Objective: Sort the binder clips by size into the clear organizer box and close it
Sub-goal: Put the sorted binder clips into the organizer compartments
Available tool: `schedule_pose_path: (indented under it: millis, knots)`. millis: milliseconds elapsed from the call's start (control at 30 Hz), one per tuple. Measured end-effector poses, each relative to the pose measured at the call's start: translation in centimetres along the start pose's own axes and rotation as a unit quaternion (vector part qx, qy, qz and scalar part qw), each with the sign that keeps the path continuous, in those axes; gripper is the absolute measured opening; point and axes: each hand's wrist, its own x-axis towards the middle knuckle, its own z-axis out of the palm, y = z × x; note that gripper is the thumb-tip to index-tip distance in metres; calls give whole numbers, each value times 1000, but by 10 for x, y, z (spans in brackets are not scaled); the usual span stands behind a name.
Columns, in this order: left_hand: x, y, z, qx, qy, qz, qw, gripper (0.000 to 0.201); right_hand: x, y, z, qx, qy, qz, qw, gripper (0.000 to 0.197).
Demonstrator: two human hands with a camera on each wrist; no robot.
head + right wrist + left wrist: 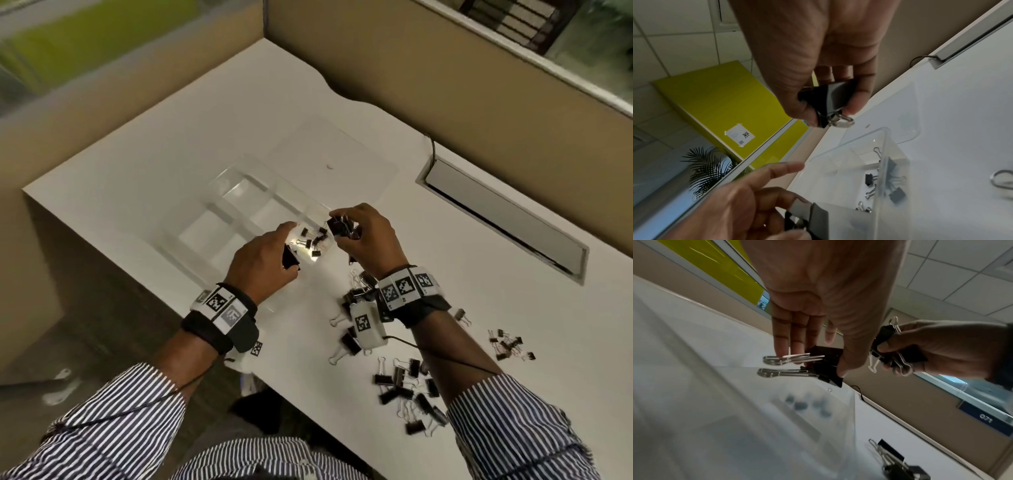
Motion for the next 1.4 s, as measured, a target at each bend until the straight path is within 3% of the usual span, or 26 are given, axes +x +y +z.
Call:
schedule_pose_path:
  millis: [267, 467, 567, 833, 967, 1167, 1400]
  knots:
    - [-13, -31, -3, -27, -32, 21, 999, 94, 15, -28, 34, 7, -10, 6, 1000, 43]
    - [-7, -59, -21, -40, 106, 55, 992, 52, 13, -46, 64, -4, -55, 6, 998, 42]
    - [-2, -75, -25, -36, 132, 56, 989, 45, 10, -52, 82, -32, -90, -14, 995, 43]
    - [-6, -83, -19, -34, 110, 61, 991, 51, 0, -42, 114, -159, -179, -78, 968, 49]
    - [-8, -84, -16, -32, 107, 66, 992, 53, 3, -38, 112, -159, -190, -92, 964, 43]
    - [-5, -85, -13, -32, 100, 68, 992, 47, 7, -31, 100, -164, -141, -80, 973, 37]
    - [-5, -83, -6, -4, 83, 57, 995, 55, -1, -28, 98, -176, -131, -150, 964, 30]
